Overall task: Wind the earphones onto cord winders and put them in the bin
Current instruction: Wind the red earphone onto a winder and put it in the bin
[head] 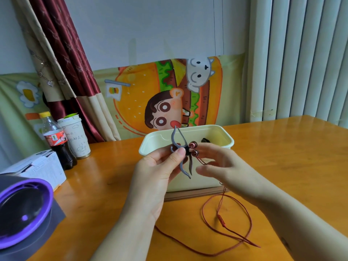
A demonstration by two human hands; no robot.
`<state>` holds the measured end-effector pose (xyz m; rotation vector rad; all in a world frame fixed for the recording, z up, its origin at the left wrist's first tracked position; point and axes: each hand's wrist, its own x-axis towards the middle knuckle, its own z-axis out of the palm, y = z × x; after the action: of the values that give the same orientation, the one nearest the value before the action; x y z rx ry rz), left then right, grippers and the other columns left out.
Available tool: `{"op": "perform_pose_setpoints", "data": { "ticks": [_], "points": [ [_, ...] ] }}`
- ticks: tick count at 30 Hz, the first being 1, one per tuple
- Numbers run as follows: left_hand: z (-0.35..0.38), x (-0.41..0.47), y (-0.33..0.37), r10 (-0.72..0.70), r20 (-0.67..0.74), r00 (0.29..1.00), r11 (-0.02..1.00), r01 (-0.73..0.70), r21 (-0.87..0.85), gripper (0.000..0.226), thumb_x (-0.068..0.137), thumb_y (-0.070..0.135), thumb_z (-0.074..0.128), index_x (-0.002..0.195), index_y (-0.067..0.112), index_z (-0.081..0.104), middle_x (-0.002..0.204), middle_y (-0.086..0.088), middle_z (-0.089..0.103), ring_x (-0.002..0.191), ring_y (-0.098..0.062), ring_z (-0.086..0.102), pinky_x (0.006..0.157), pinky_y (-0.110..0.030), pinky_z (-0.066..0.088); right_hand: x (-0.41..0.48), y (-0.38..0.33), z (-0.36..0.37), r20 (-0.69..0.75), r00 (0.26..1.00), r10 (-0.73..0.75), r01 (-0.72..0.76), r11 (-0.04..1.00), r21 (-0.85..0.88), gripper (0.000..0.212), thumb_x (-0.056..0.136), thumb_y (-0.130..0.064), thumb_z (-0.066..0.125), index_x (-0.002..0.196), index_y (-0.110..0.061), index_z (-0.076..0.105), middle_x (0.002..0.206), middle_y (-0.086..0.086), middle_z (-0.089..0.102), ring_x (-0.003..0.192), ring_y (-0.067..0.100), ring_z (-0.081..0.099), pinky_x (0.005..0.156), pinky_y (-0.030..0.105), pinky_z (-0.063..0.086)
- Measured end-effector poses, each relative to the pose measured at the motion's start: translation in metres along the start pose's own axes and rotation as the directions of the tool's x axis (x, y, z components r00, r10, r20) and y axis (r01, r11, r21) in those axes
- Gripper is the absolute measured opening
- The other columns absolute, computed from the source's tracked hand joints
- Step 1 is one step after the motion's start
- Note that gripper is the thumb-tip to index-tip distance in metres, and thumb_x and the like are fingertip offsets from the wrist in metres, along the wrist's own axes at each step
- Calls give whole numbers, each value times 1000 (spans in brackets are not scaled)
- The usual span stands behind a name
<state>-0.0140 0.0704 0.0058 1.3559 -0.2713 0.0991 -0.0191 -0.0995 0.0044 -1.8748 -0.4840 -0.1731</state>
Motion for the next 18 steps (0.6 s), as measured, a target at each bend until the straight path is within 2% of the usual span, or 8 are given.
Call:
{"op": "perform_pose_setpoints", "data": {
  "ticks": [1,3,4,6,9,11,13,18],
  "points": [
    [0,0,0,-1,6,1000,1000,1,4,40,67,32,72,104,16,74,101,-5,76,95,-17,71,86,-33,51,0,0,4,14,1000,-2,2,1000,-15,26,94,-20,57,117,-32,59,109,-14,67,105,-1,59,92,22,49],
    [0,-1,1,-1,11,1000,1000,1,27,40,70,33,71,107,17,74,102,-5,76,100,-18,70,89,-34,50,-2,-2,13,18,1000,9,-10,999,33,19,98,-21,45,105,-19,64,81,0,65,76,9,65,75,23,54],
    [-1,-2,1,1,2,1000,999,-1,45,40,69,36,71,106,19,75,102,-3,76,101,-17,69,89,-32,49,-4,-2,18,10,1000,9,-10,999,43,23,99,-23,42,100,-18,64,68,1,57,61,8,58,63,21,51],
    [0,-2,2,6,-26,1000,998,-4,61,40,66,41,71,102,23,76,98,3,76,98,-12,67,83,-26,45,-5,1,25,-22,999,-32,30,995,-90,25,99,-26,39,97,-23,64,58,-6,51,52,6,46,53,19,40],
    [0,-2,1,8,-75,997,998,-4,57,39,63,44,71,98,27,77,94,8,76,92,-6,64,79,-23,42,-4,9,36,7,992,-127,117,893,-434,32,99,-30,39,104,-12,65,79,2,65,71,17,56,64,31,46],
    [0,-2,1,8,-108,994,998,-2,63,39,63,45,70,97,27,77,92,9,76,91,-5,63,78,-24,43,-4,6,39,48,988,-144,146,812,-565,39,99,-36,36,108,-11,64,85,6,63,74,20,55,66,28,45],
    [-2,-1,0,-7,-143,990,998,15,55,36,64,44,70,95,27,77,89,8,76,90,-7,63,76,-24,43,-5,-1,38,96,987,-128,159,735,-659,36,100,-36,35,112,-15,62,90,3,63,76,15,57,65,22,45],
    [-8,4,-4,-30,-173,984,993,49,107,18,82,34,70,97,27,76,90,7,76,92,-9,65,76,-23,44,-9,-15,27,137,985,-103,172,628,-759,30,102,-36,36,113,-23,60,102,-2,65,90,14,61,80,27,51]
  ]
}}
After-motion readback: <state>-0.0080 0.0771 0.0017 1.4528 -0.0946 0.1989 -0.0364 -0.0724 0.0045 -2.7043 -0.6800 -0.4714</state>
